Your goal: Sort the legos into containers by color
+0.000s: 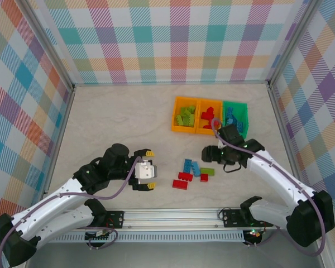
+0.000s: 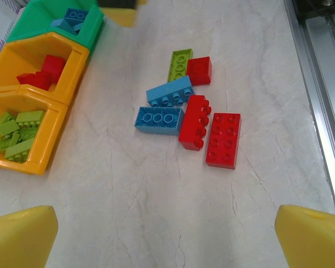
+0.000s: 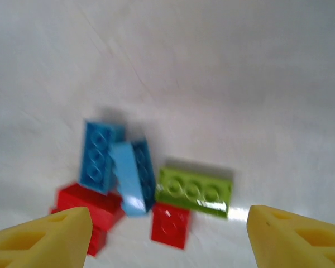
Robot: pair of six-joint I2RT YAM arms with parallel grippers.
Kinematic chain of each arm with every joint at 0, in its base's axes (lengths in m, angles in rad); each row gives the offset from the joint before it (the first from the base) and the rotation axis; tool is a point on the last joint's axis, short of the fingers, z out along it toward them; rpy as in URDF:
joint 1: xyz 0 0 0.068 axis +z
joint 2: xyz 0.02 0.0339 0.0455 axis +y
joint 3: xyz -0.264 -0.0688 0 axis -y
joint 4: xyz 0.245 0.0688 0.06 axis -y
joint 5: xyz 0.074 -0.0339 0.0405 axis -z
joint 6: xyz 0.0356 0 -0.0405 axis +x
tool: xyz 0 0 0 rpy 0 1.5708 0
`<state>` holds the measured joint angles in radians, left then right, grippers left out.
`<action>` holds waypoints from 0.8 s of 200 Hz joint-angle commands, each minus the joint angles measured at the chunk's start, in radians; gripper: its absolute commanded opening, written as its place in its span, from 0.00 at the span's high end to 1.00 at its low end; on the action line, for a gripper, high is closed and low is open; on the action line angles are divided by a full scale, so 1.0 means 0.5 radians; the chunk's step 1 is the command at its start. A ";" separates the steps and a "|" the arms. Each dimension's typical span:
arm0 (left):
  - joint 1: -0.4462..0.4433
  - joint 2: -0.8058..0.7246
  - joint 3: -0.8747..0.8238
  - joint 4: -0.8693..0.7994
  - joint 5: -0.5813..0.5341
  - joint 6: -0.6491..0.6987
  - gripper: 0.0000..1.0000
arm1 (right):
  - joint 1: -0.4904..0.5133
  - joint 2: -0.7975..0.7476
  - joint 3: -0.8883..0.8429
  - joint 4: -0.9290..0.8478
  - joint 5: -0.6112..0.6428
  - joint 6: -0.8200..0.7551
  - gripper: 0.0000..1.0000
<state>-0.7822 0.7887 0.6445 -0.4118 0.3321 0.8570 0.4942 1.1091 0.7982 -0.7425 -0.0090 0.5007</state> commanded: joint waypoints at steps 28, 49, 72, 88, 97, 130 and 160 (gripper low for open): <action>0.017 0.006 -0.015 0.029 0.048 -0.002 0.00 | 0.017 0.122 -0.292 0.109 -0.020 0.228 0.42; 0.015 -0.002 -0.016 0.026 0.038 -0.002 0.00 | 0.018 0.214 -0.352 0.287 -0.025 0.282 0.55; 0.015 -0.004 -0.019 0.027 0.035 -0.004 0.00 | 0.018 0.292 -0.368 0.360 0.023 0.298 0.64; 0.016 -0.001 -0.022 0.029 0.035 -0.003 0.00 | 0.018 0.316 -0.368 0.359 0.095 0.281 0.71; 0.016 0.001 -0.022 0.029 0.035 -0.002 0.00 | 0.016 0.327 -0.374 0.358 0.115 0.273 0.74; 0.016 0.006 -0.022 0.029 0.036 0.000 0.00 | 0.018 0.372 -0.389 0.353 0.141 0.269 0.83; 0.015 0.011 -0.022 0.029 0.038 -0.001 0.00 | 0.018 0.436 -0.388 0.356 0.141 0.269 0.85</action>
<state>-0.7818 0.7929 0.6445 -0.4122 0.3313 0.8570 0.4988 1.3018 0.6155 -0.5690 0.0452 0.6323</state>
